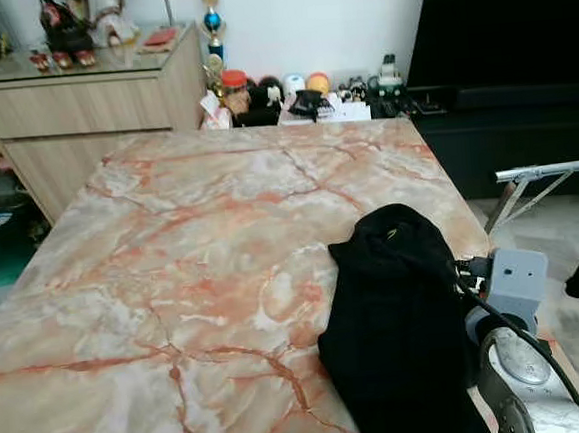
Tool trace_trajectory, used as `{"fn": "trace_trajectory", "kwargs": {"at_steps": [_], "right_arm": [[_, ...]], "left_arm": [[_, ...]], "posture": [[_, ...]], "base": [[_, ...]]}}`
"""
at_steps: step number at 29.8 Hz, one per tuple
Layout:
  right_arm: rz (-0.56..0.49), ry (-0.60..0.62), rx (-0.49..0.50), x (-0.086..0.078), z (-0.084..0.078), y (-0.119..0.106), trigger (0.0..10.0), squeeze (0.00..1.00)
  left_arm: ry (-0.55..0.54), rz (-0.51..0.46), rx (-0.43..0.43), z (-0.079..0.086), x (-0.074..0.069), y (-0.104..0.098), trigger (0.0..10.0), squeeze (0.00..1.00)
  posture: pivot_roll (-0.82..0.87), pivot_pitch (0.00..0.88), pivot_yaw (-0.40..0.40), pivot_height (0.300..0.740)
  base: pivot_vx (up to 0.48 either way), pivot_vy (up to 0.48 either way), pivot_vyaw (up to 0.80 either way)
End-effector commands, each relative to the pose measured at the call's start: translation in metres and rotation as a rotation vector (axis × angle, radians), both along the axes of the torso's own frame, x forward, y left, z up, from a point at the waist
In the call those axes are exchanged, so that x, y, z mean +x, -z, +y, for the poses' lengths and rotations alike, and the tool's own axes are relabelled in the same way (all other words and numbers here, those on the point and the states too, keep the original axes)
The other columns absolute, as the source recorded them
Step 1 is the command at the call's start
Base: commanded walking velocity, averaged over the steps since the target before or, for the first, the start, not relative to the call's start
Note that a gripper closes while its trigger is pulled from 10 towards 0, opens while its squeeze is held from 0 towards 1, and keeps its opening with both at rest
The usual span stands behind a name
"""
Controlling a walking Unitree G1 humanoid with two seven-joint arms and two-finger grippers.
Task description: Hang hanger
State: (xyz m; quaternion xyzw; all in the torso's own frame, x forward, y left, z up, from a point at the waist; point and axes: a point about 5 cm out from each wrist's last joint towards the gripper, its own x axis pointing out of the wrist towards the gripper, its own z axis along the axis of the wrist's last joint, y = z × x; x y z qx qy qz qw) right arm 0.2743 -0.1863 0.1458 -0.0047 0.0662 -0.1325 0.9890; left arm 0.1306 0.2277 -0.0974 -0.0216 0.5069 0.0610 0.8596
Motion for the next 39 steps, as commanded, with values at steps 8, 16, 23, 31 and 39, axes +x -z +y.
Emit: {"fn": "trace_trajectory", "kwargs": {"at_steps": [8,16,23,31,39], "right_arm": [[-0.082,-0.013,0.074,0.003,0.011,-0.019,10.0,0.0],[-0.069,-0.038,0.073,0.002,0.013,-0.018,10.0,0.0],[-0.048,-0.049,0.085,0.001,0.016,-0.014,10.0,0.0],[-0.055,-0.06,0.079,0.003,0.018,-0.016,10.0,0.0],[-0.046,-0.065,0.073,0.003,0.018,-0.015,10.0,0.0]], "left_arm": [[0.026,0.012,0.026,0.004,-0.003,0.0,10.0,0.0],[0.024,0.019,0.024,0.004,-0.006,0.001,10.0,0.0],[0.029,0.024,0.02,0.002,-0.007,0.002,10.0,0.0],[0.032,0.025,0.013,0.001,-0.007,0.002,10.0,0.0],[0.035,0.031,0.01,0.001,-0.008,0.003,10.0,0.0]], "posture": [[0.03,0.0,-0.006,0.74],[0.03,0.0,-0.011,0.74],[0.04,0.005,-0.015,0.74],[0.04,0.008,-0.015,0.74],[0.04,0.012,-0.01,0.74]], "base": [[0.0,-0.36,0.0],[0.0,-0.48,-0.44],[0.0,-0.48,-0.69],[0.0,-0.48,-0.07],[0.0,-0.48,0.0]]}}
